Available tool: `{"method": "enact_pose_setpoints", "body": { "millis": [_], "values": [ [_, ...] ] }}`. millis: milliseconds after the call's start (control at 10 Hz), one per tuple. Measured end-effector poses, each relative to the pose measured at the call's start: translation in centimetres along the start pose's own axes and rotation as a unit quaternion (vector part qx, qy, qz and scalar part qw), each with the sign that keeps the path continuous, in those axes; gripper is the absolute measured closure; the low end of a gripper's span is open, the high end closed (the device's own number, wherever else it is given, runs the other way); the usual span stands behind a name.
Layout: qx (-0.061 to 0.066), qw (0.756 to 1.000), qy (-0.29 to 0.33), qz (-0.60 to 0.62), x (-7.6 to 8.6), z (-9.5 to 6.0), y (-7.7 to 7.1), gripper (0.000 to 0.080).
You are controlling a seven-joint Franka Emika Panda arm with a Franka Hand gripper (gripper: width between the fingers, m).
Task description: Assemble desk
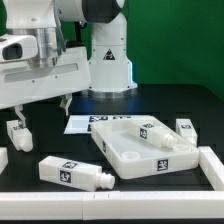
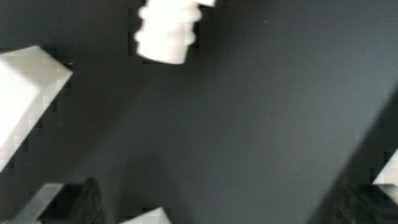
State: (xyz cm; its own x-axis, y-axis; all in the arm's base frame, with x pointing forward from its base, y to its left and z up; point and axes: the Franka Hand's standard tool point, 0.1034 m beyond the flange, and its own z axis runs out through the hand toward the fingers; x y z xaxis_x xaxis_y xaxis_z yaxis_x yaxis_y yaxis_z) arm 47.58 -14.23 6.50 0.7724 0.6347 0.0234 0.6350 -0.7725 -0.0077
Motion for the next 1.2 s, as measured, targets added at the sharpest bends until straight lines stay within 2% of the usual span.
{"method": "enact_pose_setpoints", "body": {
  "millis": [300,400,500,600,700,1000,1100,1200],
  "values": [
    [-0.002,1.000,0.000,-0.008,0.2,0.1,0.2,0.0150],
    [-0.011,0.999,0.006,-0.041,1.8,0.2,1.0,0.0150],
    [-0.013,0.998,0.010,-0.067,4.5,0.3,1.6,0.0150],
    [-0.012,0.994,0.009,-0.109,7.2,1.0,2.1,0.0150],
    [-0.003,0.988,0.001,-0.151,8.4,1.7,2.2,0.0150],
    [-0.001,0.989,0.000,-0.150,8.3,1.9,2.1,0.0150],
    [-0.004,0.987,0.002,-0.162,8.5,2.1,2.4,0.0150],
    [-0.015,0.982,0.008,-0.186,9.4,2.8,3.3,0.0150]
  ]
}}
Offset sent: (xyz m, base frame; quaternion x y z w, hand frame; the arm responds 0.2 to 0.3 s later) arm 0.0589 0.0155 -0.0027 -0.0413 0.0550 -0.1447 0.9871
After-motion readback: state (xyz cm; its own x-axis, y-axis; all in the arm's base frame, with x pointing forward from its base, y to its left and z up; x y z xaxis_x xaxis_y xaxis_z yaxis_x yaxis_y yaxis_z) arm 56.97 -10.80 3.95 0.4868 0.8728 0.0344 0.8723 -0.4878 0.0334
